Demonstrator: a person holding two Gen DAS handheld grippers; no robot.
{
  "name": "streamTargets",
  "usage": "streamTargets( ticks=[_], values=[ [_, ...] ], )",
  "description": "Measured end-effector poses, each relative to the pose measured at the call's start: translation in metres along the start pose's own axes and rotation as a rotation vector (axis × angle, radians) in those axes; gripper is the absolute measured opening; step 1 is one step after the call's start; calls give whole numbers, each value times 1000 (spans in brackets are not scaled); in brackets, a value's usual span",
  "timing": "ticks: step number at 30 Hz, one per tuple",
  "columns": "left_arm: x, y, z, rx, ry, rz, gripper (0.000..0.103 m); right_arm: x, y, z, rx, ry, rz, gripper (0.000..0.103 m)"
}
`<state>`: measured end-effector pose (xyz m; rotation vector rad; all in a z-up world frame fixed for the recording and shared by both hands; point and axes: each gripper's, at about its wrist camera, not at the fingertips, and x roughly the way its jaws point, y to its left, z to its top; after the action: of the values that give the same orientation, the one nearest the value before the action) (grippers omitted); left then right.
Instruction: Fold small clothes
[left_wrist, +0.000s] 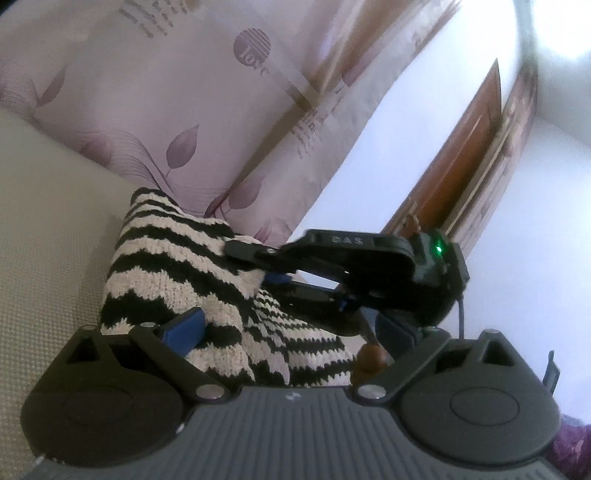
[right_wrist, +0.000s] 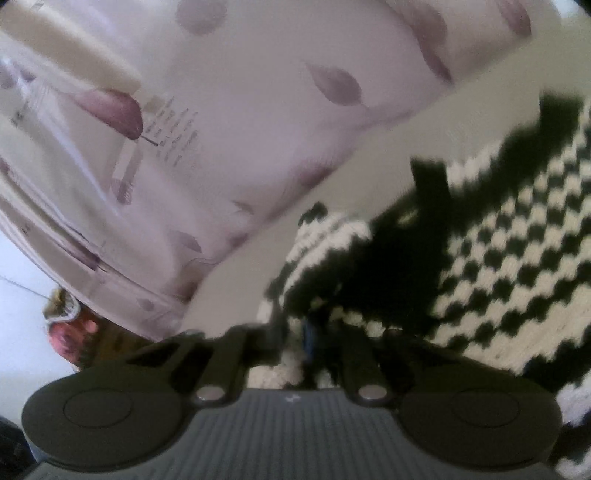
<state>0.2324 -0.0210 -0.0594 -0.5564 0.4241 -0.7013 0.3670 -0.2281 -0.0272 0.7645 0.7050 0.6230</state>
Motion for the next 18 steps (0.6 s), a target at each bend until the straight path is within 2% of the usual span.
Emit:
streamTargets(
  ticks=[3, 5, 7, 10, 13, 15, 18],
  values=[
    [-14, 2, 5, -25, -57, 9, 97, -18, 4, -3, -27, -43, 11, 10],
    [-27, 3, 12, -62, -107, 17, 103, -33, 7, -6, -30, -66, 16, 10],
    [-37, 2, 19, -51, -155, 33, 103, -48, 6, -8, -46, -84, 12, 10],
    [-25, 5, 26, -13, -97, 58, 102, -54, -8, -11, -40, -77, -35, 10],
    [-4, 7, 19, 10, -2, 71, 100, -46, -38, -17, 48, -32, -80, 9],
    [5, 6, 12, 41, 40, 91, 100, -44, -45, -22, 66, -34, -68, 9],
    [6, 8, 12, 40, 53, 77, 100, -42, -45, -19, 83, -30, -50, 11]
  ],
)
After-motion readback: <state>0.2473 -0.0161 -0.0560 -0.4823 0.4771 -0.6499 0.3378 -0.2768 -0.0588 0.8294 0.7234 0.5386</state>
